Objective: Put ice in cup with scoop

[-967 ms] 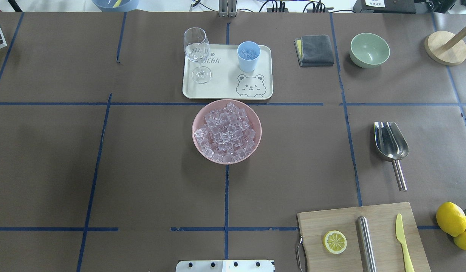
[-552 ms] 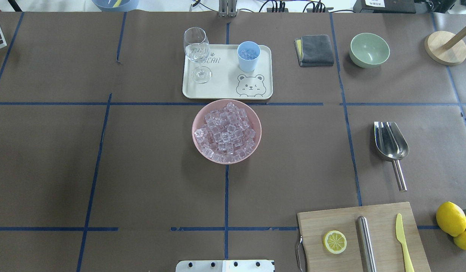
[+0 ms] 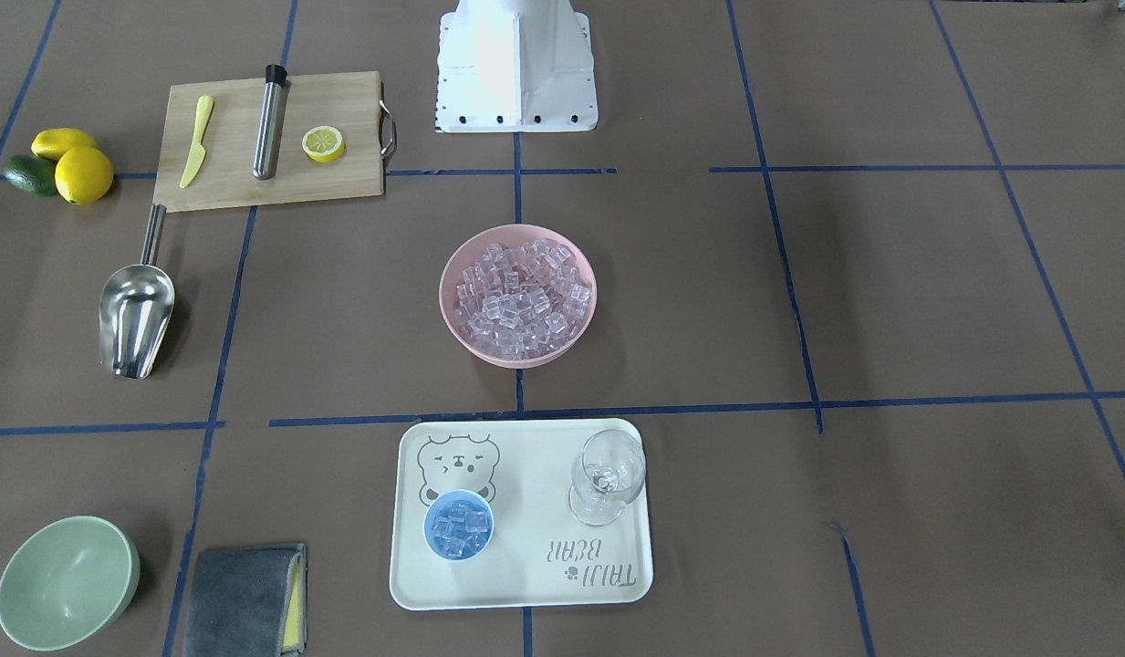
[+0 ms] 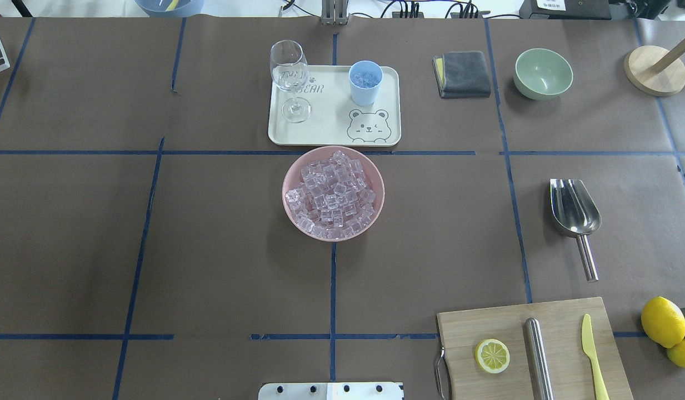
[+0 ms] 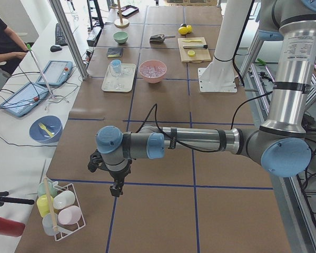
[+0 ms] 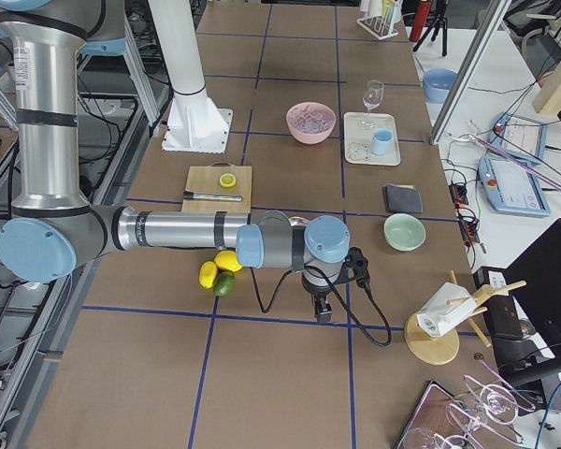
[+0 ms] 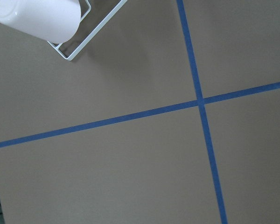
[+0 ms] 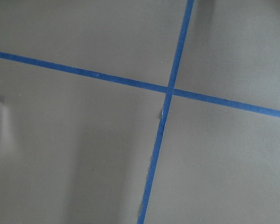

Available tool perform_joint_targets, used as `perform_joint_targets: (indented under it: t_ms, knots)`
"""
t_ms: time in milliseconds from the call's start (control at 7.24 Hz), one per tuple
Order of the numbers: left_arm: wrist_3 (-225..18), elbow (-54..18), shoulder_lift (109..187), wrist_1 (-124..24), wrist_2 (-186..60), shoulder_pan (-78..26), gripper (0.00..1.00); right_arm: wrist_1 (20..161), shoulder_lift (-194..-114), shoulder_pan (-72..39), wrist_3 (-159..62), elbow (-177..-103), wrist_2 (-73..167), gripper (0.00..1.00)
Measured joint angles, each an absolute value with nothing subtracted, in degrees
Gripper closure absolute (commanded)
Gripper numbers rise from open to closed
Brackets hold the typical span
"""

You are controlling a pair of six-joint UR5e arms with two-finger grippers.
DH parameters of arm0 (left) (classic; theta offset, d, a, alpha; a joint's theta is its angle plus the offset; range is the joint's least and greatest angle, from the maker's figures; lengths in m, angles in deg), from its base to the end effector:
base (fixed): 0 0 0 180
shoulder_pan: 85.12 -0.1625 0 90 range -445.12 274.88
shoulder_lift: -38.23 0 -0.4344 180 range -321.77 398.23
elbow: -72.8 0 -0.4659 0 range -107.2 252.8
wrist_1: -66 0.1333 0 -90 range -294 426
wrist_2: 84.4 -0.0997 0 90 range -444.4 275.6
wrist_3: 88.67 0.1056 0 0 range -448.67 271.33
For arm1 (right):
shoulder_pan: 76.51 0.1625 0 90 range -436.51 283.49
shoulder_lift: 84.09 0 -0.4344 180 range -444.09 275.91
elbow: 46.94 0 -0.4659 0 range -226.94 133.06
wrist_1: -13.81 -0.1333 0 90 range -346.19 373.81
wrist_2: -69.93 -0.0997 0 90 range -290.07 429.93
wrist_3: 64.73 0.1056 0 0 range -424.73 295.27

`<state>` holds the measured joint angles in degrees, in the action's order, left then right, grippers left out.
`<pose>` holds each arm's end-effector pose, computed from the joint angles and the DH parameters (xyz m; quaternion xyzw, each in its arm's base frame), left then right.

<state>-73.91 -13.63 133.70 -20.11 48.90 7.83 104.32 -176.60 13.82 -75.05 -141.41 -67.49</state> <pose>-0.0919 -0.6001 0.6597 0.0408 0.3670 0.0892 0.9250 0.0587 -0.5478 0.6495 0.0488 -0.3993 -0.0848 0.9116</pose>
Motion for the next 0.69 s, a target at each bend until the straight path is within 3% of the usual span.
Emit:
perform_joint_targets:
  t_ms: [690]
  knots:
    - [-76.6, -17.9, 132.3, -20.0, 51.7, 7.6, 0.0, 104.3, -176.8, 14.3, -72.9, -140.7, -67.6, 0.0]
